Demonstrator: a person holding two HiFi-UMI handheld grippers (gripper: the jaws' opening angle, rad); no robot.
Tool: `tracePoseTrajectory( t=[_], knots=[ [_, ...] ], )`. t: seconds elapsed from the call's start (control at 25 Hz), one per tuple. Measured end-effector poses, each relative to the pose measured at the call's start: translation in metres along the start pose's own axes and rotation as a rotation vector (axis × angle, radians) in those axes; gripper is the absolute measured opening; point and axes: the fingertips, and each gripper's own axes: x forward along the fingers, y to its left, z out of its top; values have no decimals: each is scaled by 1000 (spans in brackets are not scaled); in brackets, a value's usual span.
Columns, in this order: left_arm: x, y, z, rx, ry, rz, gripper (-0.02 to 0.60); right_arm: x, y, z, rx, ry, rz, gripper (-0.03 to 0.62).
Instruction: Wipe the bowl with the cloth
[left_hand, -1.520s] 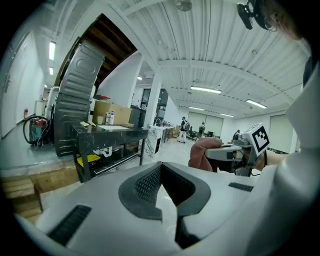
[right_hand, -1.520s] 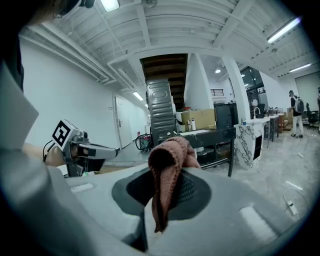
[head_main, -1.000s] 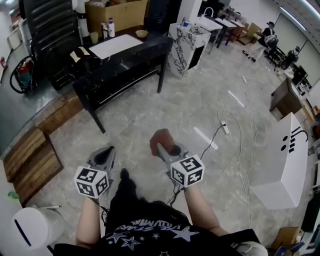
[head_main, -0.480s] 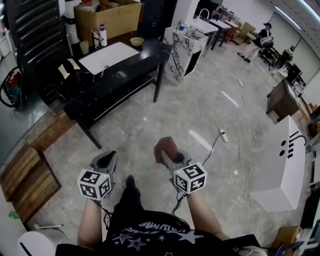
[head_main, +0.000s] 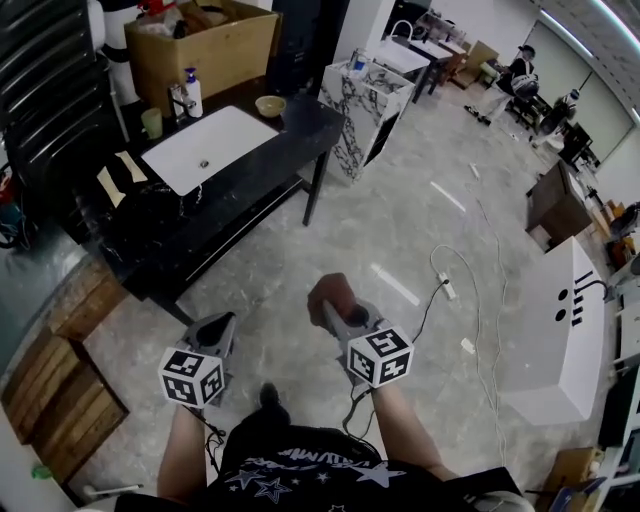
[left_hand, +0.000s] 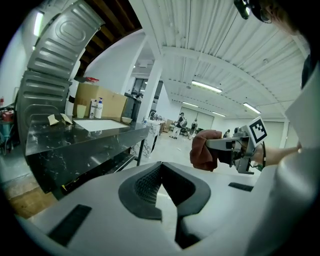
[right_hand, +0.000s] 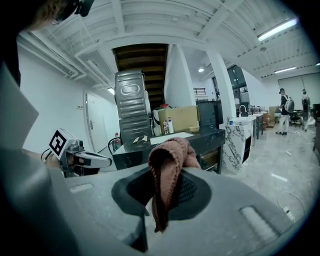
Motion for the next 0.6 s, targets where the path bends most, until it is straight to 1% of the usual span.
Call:
tracePoseTrajectory(
  t=[0.12,0.24,0.32,0.48,0.6],
  knots=[
    [16,20,5,-18,10,-16,8,19,-6,2,2,17,-15,51],
    [30,33,6,-35,23,-29,8,30,-16,-5,14,50,-35,51],
    [40,37,8,-39,30,-43,8,34,-25,-8,23,64,-51,51],
    [63,45,14,-35,38,-51,8,42,-45,-7,39,60,-75,51],
    [80,46,27,-33,31,-56,8,52,-63,-2,51,53,-81,51]
  ],
)
